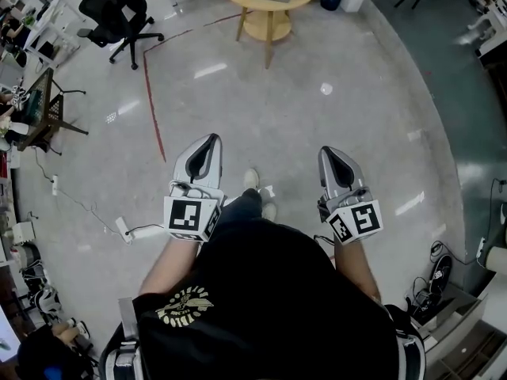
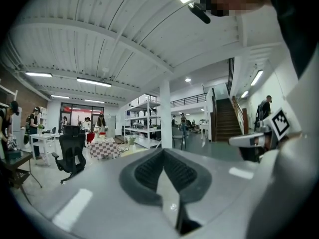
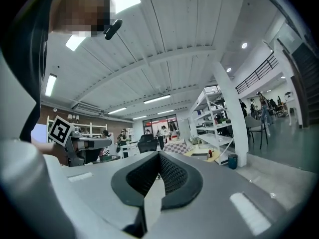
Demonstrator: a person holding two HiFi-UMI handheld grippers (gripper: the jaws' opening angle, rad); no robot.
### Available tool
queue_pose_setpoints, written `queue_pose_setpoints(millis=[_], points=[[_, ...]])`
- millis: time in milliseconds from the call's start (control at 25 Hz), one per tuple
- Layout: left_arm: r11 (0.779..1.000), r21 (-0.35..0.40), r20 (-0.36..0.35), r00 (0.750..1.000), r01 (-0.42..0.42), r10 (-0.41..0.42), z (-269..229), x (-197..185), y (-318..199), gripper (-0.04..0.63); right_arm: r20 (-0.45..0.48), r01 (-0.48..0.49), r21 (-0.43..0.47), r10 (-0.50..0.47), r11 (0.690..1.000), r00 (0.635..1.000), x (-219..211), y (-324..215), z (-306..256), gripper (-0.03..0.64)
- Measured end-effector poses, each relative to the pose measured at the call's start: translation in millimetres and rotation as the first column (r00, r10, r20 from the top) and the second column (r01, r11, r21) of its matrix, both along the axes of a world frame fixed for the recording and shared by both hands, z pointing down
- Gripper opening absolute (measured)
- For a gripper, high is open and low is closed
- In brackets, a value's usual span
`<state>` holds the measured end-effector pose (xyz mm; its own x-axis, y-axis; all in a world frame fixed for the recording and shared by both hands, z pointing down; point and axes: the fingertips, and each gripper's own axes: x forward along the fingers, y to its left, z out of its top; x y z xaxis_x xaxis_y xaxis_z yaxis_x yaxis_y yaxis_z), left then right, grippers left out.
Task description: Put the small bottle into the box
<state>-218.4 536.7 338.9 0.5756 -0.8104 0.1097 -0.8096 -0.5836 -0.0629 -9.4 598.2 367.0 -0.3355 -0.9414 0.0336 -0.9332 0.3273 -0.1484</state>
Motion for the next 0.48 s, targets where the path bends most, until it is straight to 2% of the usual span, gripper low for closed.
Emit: queue_pose_setpoints(millis=[280,480], points=[[1.000,-0.001,-0.011,1.000,-0.008,0.008,1,0,-9,0.000,-0.007,0.004,0.012,-0.004,1.000,1.000,-6,-7,-2,0.006],[1.000,-0.006,-0.021,1.000,0.002,-0.002,6,-9,-15,0.000,-0.009,0.009,-0.012,-0.009,1.000,1.000,-14,-12,7,0.006]])
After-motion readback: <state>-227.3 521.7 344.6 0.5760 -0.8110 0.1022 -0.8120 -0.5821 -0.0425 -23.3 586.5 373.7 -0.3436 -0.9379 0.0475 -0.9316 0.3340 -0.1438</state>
